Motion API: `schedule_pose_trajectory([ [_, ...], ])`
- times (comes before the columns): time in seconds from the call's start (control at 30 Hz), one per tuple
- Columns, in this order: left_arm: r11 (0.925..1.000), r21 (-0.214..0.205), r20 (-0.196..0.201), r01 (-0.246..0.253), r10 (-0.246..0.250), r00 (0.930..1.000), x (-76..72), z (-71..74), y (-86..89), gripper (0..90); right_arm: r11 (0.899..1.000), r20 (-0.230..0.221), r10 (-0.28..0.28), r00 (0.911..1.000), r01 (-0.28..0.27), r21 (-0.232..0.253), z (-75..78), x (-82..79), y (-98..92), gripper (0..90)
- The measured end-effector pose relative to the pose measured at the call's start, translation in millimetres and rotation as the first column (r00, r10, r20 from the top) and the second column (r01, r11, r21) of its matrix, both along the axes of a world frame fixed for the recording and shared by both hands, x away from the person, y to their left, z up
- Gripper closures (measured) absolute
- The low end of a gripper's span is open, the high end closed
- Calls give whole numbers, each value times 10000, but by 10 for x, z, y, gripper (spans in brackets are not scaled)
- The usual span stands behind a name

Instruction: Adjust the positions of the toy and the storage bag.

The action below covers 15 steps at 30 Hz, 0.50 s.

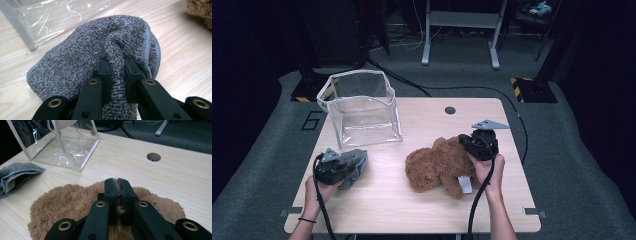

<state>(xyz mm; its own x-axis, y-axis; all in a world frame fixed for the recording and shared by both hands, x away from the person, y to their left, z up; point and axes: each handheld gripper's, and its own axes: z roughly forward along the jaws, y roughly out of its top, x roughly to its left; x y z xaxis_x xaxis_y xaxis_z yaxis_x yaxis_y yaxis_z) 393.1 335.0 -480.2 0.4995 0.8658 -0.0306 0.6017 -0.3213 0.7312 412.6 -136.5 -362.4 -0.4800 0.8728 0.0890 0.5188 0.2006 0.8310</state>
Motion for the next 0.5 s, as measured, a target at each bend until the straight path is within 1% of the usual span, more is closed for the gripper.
schedule_pose_trajectory([
  [0.07,10000,-27,-93,20,-21,10000,-15,-26,-12,787,9999,-70,-107,9999,106,-131,-29,-4,-30,868],
  [0.13,9999,81,-206,103,-102,9997,-31,-50,-23,787,9995,-135,-174,9998,170,-283,-57,-5,-59,869],
  [0.17,9998,107,-200,150,-148,9997,-41,-64,-30,787,9994,-148,-220,9996,215,-289,-73,-3,-74,869],
  [0.2,9998,112,-203,146,-143,9997,-51,-77,-37,787,9988,-210,-245,9995,236,-419,-89,0,-87,868],
  [0.23,9994,219,-330,257,-250,9991,-62,-78,-29,787,9985,-225,-265,9994,254,-492,-109,3,-100,868],
  [0.27,9998,164,-284,130,-125,9995,-77,-95,-36,787,9983,-311,-305,9991,289,-508,-127,1,-112,868],
  [0.3,9996,193,-371,193,-186,9991,-89,-102,-21,787,9976,-383,-348,9987,325,-607,-149,1,-119,868],
  [0.33,9996,196,-418,194,-186,9990,-94,-107,-14,787,9960,-423,-420,9982,385,-805,-181,4,-127,868],
  [0.37,9997,208,-385,122,-114,9992,-104,-125,-6,787,9948,-479,-485,9977,439,-924,-204,8,-133,868],
  [0.4,9998,179,-364,125,-119,9993,-108,-135,-1,787,9934,-627,-532,9966,464,-1047,-248,17,-144,868],
  [0.43,9993,285,-494,230,-216,9985,-114,-131,17,787,9929,-665,-578,9961,504,-1078,-277,22,-153,867],
  [0.47,9995,268,-465,188,-175,9988,-121,-138,22,786,9925,-787,-615,9950,526,-1104,-315,28,-162,867],
  [0.5,9990,334,-500,283,-266,9984,-127,-137,37,786,9924,-915,-619,9939,515,-1116,-353,36,-176,866],
])
